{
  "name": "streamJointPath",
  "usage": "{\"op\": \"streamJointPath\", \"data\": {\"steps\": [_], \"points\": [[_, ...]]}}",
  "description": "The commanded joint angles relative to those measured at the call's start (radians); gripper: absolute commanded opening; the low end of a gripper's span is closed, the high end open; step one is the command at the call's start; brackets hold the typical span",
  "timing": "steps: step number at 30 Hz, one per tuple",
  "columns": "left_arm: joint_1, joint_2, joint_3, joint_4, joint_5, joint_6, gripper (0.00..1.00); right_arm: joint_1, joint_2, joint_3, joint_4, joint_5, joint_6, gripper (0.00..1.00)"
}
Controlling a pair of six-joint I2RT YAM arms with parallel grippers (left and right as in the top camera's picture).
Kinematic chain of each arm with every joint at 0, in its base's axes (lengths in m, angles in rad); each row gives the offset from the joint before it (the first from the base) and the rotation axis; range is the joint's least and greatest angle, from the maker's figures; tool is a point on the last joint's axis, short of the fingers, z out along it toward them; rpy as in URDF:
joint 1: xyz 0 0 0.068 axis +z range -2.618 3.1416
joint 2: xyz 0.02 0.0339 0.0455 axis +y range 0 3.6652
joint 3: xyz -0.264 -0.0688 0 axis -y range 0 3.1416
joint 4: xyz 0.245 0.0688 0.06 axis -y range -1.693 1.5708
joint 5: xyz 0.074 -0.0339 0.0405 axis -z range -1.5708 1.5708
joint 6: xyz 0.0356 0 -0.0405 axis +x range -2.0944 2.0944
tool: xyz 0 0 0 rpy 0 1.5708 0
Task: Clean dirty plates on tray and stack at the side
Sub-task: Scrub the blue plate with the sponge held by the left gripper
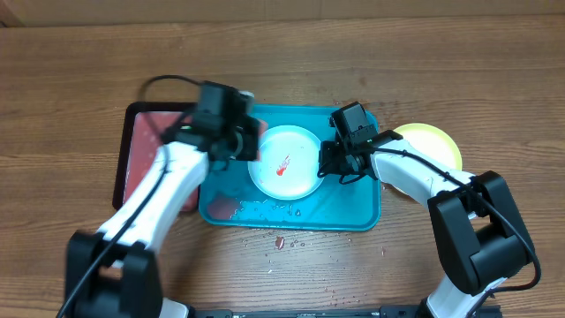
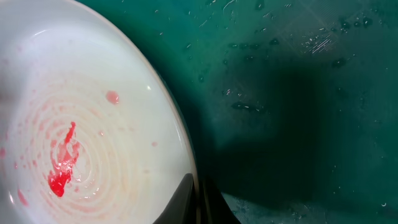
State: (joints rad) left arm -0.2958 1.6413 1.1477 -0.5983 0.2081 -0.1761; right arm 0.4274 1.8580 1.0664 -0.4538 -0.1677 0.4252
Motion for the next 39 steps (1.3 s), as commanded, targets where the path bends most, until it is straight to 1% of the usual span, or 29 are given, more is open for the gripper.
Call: {"op": "streamJointPath", "data": {"steps": [1, 4, 7, 10, 13, 15, 16, 20, 21, 24, 26, 29, 33, 34, 39], "points": [[-0.07, 0.095, 0.024, -0.003, 0.056, 0.151, 0.04, 0.005, 0.002, 0.0, -0.016, 0.022, -0.011, 0.04], [-0.107, 0.172, 0.08, -0.055, 0.084, 0.217, 0.04, 0.005, 0.002, 0.0, -0.022, 0.022, -0.011, 0.04], [-0.135, 0.254, 0.169, -0.138, 0.106, 0.278, 0.04, 0.005, 0.002, 0.0, -0.023, 0.022, -0.011, 0.04], [-0.158, 0.322, 0.241, -0.17, 0.096, 0.285, 0.04, 0.005, 0.002, 0.0, -0.024, 0.022, -0.011, 0.04], [-0.163, 0.371, 0.272, -0.17, 0.086, 0.284, 0.04, 0.005, 0.002, 0.0, -0.027, 0.022, -0.011, 0.04], [-0.163, 0.399, 0.277, -0.164, 0.043, 0.259, 0.04, 0.005, 0.002, 0.0, -0.029, 0.022, -0.011, 0.04], [-0.163, 0.426, 0.277, -0.166, -0.013, 0.231, 0.04, 0.005, 0.002, 0.0, -0.029, 0.022, -0.011, 0.04], [-0.161, 0.466, 0.277, -0.2, -0.151, 0.194, 0.04, 0.005, 0.002, 0.0, -0.029, 0.022, -0.011, 0.04], [-0.159, 0.472, 0.277, -0.212, -0.206, 0.175, 0.04, 0.005, 0.002, 0.0, -0.03, 0.022, -0.011, 0.04], [-0.142, 0.465, 0.289, -0.256, -0.313, 0.078, 0.04, 0.005, 0.002, 0.0, -0.03, 0.022, -0.011, 0.04], [-0.127, 0.452, 0.308, -0.278, -0.301, 0.058, 0.04, 0.005, 0.002, 0.0, -0.03, 0.022, -0.011, 0.04], [-0.121, 0.422, 0.351, -0.309, -0.224, 0.077, 0.04, 0.005, 0.002, 0.0, -0.03, 0.022, -0.011, 0.04], [-0.145, 0.401, 0.396, -0.32, 0.024, 0.178, 0.04, 0.005, 0.002, 0.0, -0.03, 0.022, -0.011, 0.04], [-0.154, 0.401, 0.398, -0.314, 0.046, 0.18, 0.04, 0.005, 0.002, 0.0, -0.03, 0.022, -0.011, 0.04], [-0.204, 0.403, 0.367, -0.249, 0.055, 0.13, 0.04, 0.005, 0.002, 0.0, -0.03, 0.022, -0.011, 0.04]]}}
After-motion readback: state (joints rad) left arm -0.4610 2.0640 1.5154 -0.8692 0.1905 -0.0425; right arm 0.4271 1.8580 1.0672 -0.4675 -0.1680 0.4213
